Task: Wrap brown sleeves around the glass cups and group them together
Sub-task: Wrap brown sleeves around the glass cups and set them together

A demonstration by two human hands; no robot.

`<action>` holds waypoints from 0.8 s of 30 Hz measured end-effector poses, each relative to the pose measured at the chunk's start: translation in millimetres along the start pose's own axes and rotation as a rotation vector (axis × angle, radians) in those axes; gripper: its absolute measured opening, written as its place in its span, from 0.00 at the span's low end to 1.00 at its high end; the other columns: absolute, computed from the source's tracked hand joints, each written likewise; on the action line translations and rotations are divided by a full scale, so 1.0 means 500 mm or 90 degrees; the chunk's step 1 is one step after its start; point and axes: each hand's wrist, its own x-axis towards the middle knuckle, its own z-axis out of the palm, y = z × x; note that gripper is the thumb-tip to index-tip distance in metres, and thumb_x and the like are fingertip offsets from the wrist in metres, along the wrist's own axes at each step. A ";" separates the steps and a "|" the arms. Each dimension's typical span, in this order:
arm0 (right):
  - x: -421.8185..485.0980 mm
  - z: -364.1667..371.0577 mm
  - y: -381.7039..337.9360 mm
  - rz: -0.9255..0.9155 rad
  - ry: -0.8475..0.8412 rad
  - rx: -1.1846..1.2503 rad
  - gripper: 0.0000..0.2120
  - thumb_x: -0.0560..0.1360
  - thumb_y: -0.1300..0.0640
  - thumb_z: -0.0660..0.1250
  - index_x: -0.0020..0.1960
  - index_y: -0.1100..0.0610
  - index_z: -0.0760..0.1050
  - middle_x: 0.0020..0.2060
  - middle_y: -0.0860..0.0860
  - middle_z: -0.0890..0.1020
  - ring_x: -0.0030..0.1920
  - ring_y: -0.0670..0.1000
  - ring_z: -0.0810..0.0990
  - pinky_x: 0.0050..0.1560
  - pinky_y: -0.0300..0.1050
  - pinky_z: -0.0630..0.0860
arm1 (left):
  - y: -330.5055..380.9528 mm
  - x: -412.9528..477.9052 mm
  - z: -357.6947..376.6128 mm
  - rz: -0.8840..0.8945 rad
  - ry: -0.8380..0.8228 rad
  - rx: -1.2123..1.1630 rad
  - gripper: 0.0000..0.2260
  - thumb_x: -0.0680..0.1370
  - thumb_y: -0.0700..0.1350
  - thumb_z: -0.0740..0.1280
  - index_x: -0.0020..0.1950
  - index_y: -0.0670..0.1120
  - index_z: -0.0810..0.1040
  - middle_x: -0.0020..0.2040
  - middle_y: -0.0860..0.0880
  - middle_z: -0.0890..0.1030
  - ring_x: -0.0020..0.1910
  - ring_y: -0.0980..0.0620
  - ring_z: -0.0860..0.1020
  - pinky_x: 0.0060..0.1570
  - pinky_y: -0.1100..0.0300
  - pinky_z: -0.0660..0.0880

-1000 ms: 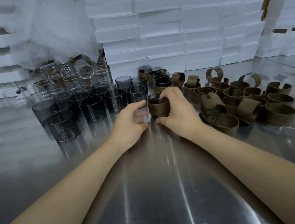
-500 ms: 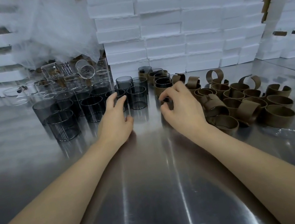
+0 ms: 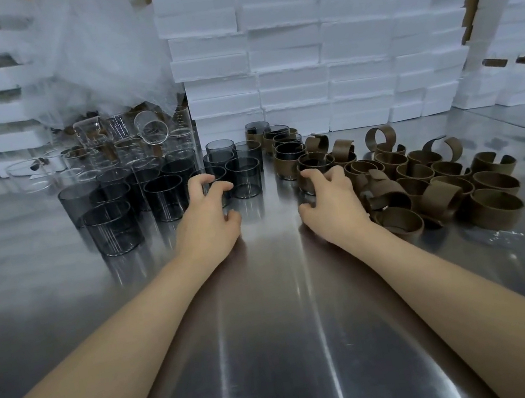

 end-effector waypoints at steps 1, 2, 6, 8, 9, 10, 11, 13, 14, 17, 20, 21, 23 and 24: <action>0.000 0.001 0.000 0.006 -0.005 0.015 0.29 0.76 0.57 0.62 0.75 0.53 0.60 0.63 0.57 0.63 0.64 0.59 0.65 0.63 0.51 0.70 | 0.001 -0.001 0.000 0.000 0.008 -0.008 0.18 0.77 0.40 0.64 0.66 0.48 0.72 0.69 0.53 0.61 0.41 0.49 0.79 0.44 0.48 0.77; 0.000 0.002 0.000 0.013 -0.012 0.025 0.29 0.76 0.58 0.62 0.75 0.53 0.59 0.63 0.58 0.63 0.64 0.60 0.64 0.64 0.52 0.68 | 0.003 -0.001 0.001 0.001 0.016 -0.016 0.17 0.77 0.40 0.64 0.65 0.49 0.72 0.67 0.53 0.62 0.40 0.49 0.79 0.44 0.48 0.78; 0.002 0.002 0.000 0.028 -0.040 0.042 0.30 0.76 0.56 0.62 0.76 0.53 0.57 0.63 0.58 0.62 0.62 0.60 0.68 0.66 0.55 0.69 | 0.008 -0.001 0.002 0.003 0.042 -0.049 0.16 0.77 0.39 0.64 0.64 0.49 0.72 0.62 0.52 0.64 0.40 0.50 0.79 0.45 0.46 0.78; 0.004 0.001 0.001 0.036 -0.054 0.052 0.31 0.77 0.55 0.63 0.77 0.54 0.57 0.67 0.59 0.60 0.64 0.62 0.69 0.67 0.55 0.68 | 0.010 -0.001 0.002 0.003 0.050 -0.057 0.18 0.77 0.41 0.65 0.66 0.48 0.71 0.61 0.51 0.64 0.40 0.50 0.79 0.46 0.46 0.78; 0.005 0.001 0.001 0.037 -0.062 0.057 0.31 0.77 0.55 0.63 0.77 0.55 0.57 0.70 0.59 0.58 0.68 0.62 0.66 0.69 0.55 0.66 | 0.011 0.000 0.003 0.001 0.052 -0.056 0.18 0.77 0.42 0.65 0.68 0.48 0.70 0.61 0.50 0.65 0.40 0.50 0.79 0.46 0.46 0.77; 0.005 0.003 0.001 0.032 -0.069 0.061 0.31 0.77 0.55 0.63 0.77 0.55 0.57 0.73 0.59 0.56 0.72 0.62 0.61 0.72 0.54 0.63 | 0.012 0.000 0.003 -0.003 0.052 -0.052 0.19 0.78 0.43 0.65 0.69 0.48 0.69 0.61 0.50 0.65 0.40 0.50 0.79 0.47 0.46 0.77; 0.006 0.004 0.001 0.023 -0.075 0.062 0.32 0.77 0.55 0.63 0.78 0.55 0.56 0.75 0.59 0.54 0.74 0.61 0.58 0.73 0.53 0.60 | 0.014 0.001 0.004 -0.006 0.050 -0.049 0.20 0.78 0.45 0.66 0.70 0.48 0.69 0.61 0.51 0.65 0.40 0.49 0.78 0.47 0.47 0.77; 0.006 0.005 0.001 -0.002 -0.082 0.050 0.30 0.77 0.56 0.62 0.77 0.56 0.57 0.74 0.59 0.60 0.74 0.60 0.58 0.72 0.51 0.60 | 0.016 0.000 0.003 -0.005 0.050 -0.048 0.20 0.79 0.49 0.66 0.70 0.48 0.70 0.60 0.51 0.66 0.41 0.50 0.78 0.48 0.49 0.77; 0.007 0.006 0.002 -0.014 -0.084 0.042 0.29 0.77 0.56 0.62 0.77 0.57 0.59 0.72 0.58 0.63 0.73 0.59 0.60 0.72 0.51 0.61 | 0.017 -0.001 0.002 0.000 0.051 -0.049 0.19 0.79 0.50 0.66 0.69 0.49 0.71 0.59 0.52 0.67 0.41 0.51 0.77 0.48 0.50 0.77; 0.008 0.007 0.004 -0.042 -0.095 0.045 0.28 0.77 0.56 0.62 0.76 0.57 0.62 0.71 0.57 0.66 0.71 0.57 0.64 0.70 0.48 0.62 | 0.021 -0.006 0.000 0.023 0.051 -0.062 0.14 0.79 0.51 0.67 0.63 0.49 0.75 0.56 0.53 0.68 0.39 0.53 0.77 0.46 0.52 0.77; 0.007 0.010 0.000 -0.095 -0.124 0.085 0.30 0.76 0.56 0.66 0.76 0.54 0.61 0.72 0.54 0.65 0.71 0.53 0.66 0.65 0.40 0.62 | 0.028 -0.010 0.004 0.064 0.035 -0.089 0.09 0.78 0.51 0.68 0.56 0.50 0.76 0.55 0.53 0.67 0.37 0.56 0.76 0.44 0.58 0.75; 0.005 0.011 -0.003 -0.115 -0.136 0.103 0.32 0.75 0.55 0.68 0.76 0.53 0.61 0.72 0.52 0.66 0.70 0.52 0.67 0.63 0.37 0.62 | 0.029 -0.011 0.006 0.080 0.027 -0.102 0.07 0.78 0.51 0.68 0.53 0.50 0.76 0.55 0.54 0.66 0.37 0.57 0.76 0.43 0.62 0.73; 0.003 0.014 -0.006 -0.146 -0.149 0.177 0.31 0.73 0.57 0.71 0.72 0.49 0.63 0.66 0.44 0.71 0.67 0.46 0.70 0.59 0.25 0.61 | 0.031 -0.011 0.009 0.101 0.009 -0.145 0.05 0.77 0.49 0.69 0.50 0.51 0.76 0.56 0.54 0.65 0.38 0.57 0.76 0.44 0.66 0.73; 0.002 0.014 -0.006 -0.158 -0.151 0.211 0.31 0.71 0.57 0.73 0.69 0.45 0.63 0.60 0.37 0.72 0.62 0.40 0.72 0.54 0.19 0.61 | 0.031 -0.011 0.011 0.104 0.002 -0.169 0.05 0.77 0.49 0.70 0.49 0.50 0.77 0.56 0.55 0.65 0.39 0.57 0.76 0.45 0.65 0.74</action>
